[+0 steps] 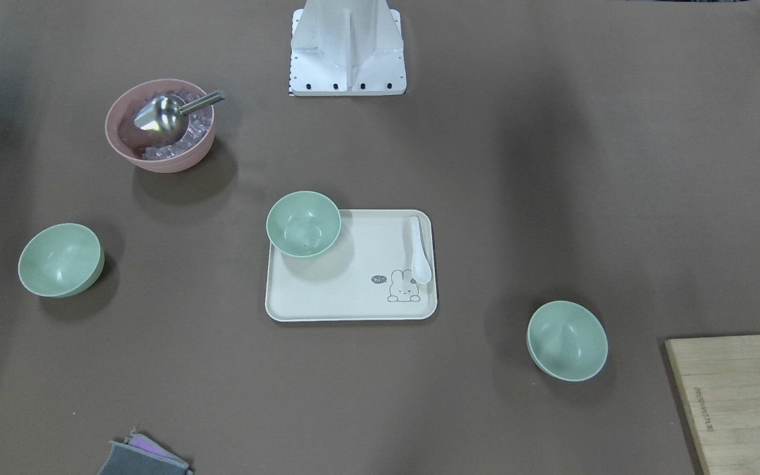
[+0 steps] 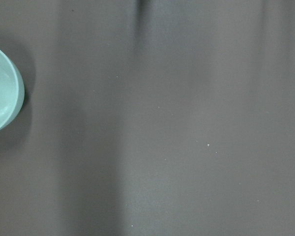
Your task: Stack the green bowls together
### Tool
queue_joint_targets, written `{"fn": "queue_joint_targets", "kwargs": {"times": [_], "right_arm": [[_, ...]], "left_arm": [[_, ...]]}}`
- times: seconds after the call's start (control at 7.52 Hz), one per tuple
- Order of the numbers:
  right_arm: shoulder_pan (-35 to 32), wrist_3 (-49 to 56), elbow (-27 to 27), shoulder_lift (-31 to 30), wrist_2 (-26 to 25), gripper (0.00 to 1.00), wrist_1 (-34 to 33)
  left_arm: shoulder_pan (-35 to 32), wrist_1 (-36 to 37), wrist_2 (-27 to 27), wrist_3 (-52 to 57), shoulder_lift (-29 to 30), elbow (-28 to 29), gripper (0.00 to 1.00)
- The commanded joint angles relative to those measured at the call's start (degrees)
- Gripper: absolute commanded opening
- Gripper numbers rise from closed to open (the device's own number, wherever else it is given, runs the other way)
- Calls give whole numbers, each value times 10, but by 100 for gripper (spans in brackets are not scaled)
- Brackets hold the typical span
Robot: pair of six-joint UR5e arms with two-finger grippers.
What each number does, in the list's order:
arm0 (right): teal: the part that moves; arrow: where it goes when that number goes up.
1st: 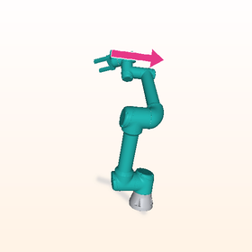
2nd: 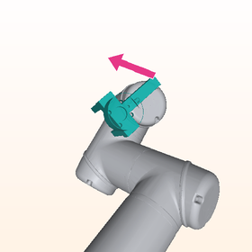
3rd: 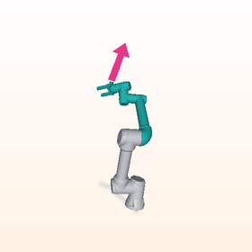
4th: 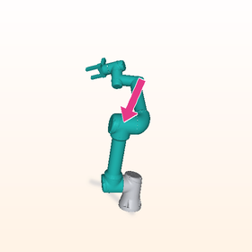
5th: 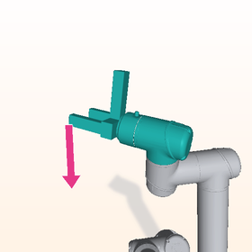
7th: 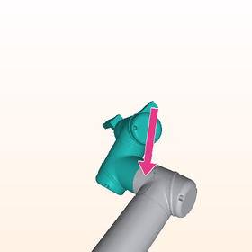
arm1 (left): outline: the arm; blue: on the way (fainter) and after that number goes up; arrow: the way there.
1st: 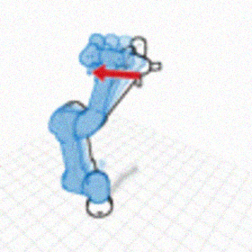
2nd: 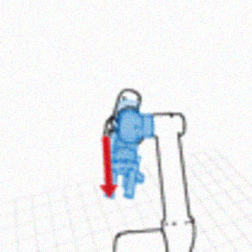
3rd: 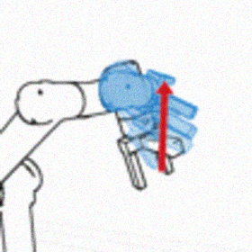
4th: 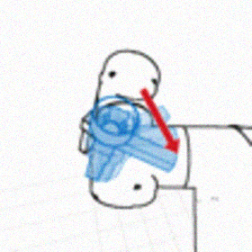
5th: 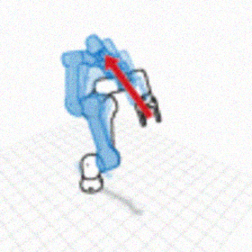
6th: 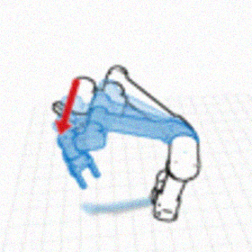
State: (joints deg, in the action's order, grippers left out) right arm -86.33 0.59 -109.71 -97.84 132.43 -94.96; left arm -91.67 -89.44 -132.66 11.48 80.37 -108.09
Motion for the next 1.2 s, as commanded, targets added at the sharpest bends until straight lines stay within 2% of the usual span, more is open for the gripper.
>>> {"fn": "queue_joint_targets", "kwargs": {"times": [0.0,0.27,0.4,0.53,0.67,0.8,1.06], "right_arm": [[-1,-5,-10,24,-1,100,12],[-1,-2,-9,32,-1,100,14],[-1,-3,9,31,-1,100,56],[-1,-4,40,30,0,100,101],[-1,-5,69,30,-1,100,150],[-1,-8,84,30,2,100,172],[-1,-56,88,42,4,100,173]], "left_arm": [[0,-103,-1,-2,1,2,98],[0,-146,-1,-3,31,4,98],[0,-185,-1,-8,89,49,98],[3,-185,-1,-48,121,73,98],[34,-185,-1,-141,158,79,98],[66,-188,-1,-209,192,109,98],[124,-195,3,-244,287,205,98]]}}
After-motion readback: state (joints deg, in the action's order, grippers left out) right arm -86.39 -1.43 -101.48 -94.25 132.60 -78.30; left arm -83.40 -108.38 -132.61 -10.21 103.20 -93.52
